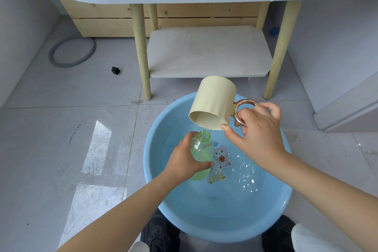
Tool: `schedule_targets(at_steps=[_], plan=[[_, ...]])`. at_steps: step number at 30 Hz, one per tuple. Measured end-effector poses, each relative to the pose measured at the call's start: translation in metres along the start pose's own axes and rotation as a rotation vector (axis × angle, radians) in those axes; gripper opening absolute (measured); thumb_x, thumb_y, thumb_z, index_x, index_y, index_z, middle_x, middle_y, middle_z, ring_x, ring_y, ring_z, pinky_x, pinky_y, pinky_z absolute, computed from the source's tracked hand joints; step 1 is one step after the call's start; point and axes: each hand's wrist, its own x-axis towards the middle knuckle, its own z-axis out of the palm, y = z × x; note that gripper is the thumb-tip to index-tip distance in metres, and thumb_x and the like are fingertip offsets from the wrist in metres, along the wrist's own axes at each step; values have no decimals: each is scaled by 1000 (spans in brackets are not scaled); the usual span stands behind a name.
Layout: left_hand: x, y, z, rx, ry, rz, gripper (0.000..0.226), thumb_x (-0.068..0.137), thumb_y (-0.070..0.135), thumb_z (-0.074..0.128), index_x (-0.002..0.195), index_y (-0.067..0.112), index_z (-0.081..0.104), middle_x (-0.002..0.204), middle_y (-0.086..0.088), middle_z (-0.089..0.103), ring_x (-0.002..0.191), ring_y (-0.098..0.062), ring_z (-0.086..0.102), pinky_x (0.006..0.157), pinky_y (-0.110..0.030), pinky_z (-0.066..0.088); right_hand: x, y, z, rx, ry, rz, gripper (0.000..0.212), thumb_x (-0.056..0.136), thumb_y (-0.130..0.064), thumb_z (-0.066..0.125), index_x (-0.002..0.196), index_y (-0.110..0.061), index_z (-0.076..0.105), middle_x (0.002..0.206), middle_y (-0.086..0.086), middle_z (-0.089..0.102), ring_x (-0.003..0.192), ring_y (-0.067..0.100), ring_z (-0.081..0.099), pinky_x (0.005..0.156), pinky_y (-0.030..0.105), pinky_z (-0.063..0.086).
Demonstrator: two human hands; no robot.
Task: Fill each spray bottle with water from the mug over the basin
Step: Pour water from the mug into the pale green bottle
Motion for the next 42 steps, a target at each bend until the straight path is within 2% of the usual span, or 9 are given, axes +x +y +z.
schedule_targets(at_steps=[6,12,21,25,28,32,36,40,42], plan=[[1,-1,0,-10,12,-6,83,63,36,87,130,29,37,118,16,51,104,-5,46,81,-19,36,1,1,-1,-10,1,-43,36,81,-51,51,68,-21,35,57,-15,27,66,11,32,93,36,27],[0,-1,0,-10,14,-15,84,63,36,86,131,29,37,117,16,50,103,-6,46,80,-19,36,1,-1,-2,-27,7,-81,37,80,-48,54,66,-14,46,59,-15,27,65,11,31,94,38,29],[-2,-1,-1,-17,15,-22,82,64,35,86,130,30,36,114,17,49,101,-6,45,79,-20,37,0,-4,-5,-12,-37,-48,38,81,-50,52,66,-17,42,57,-15,27,64,10,32,93,37,28],[-2,-1,-1,-31,17,-21,81,63,35,86,127,32,38,114,18,50,101,-6,46,79,-19,36,-1,-4,-1,88,-164,153,43,80,-59,46,61,-21,38,47,-14,27,55,10,38,85,28,23],[-2,-4,-1,-63,24,-22,82,61,36,88,126,34,38,117,18,50,106,-5,47,83,-20,37,0,6,5,112,-303,295,47,85,-55,54,56,-24,34,48,-10,37,55,1,41,78,27,19],[-3,-7,-2,-136,38,-28,78,58,38,89,118,42,39,123,14,52,113,-5,49,86,-19,37,-3,22,17,-50,-484,386,48,88,-54,50,56,-20,38,48,-7,44,57,14,46,83,30,21],[-4,-9,-4,-207,43,-56,73,59,41,88,113,42,41,121,13,53,113,-4,50,81,-11,38,-14,32,37,-239,-569,311,47,90,-56,44,57,-22,39,62,-5,58,64,17,51,83,31,21],[-7,-11,-6,-240,34,-76,69,61,39,87,114,39,42,113,19,56,111,-2,53,80,-9,39,-19,36,46,-441,-656,169,43,92,-54,39,67,-19,44,57,-6,39,70,17,40,84,32,18],[-8,-10,-7,-253,19,-93,64,64,36,86,109,41,41,106,26,55,105,2,54,76,-6,39,-21,37,49,-501,-743,105,39,93,-49,38,72,-17,47,59,-5,37,74,18,39,85,32,16]])
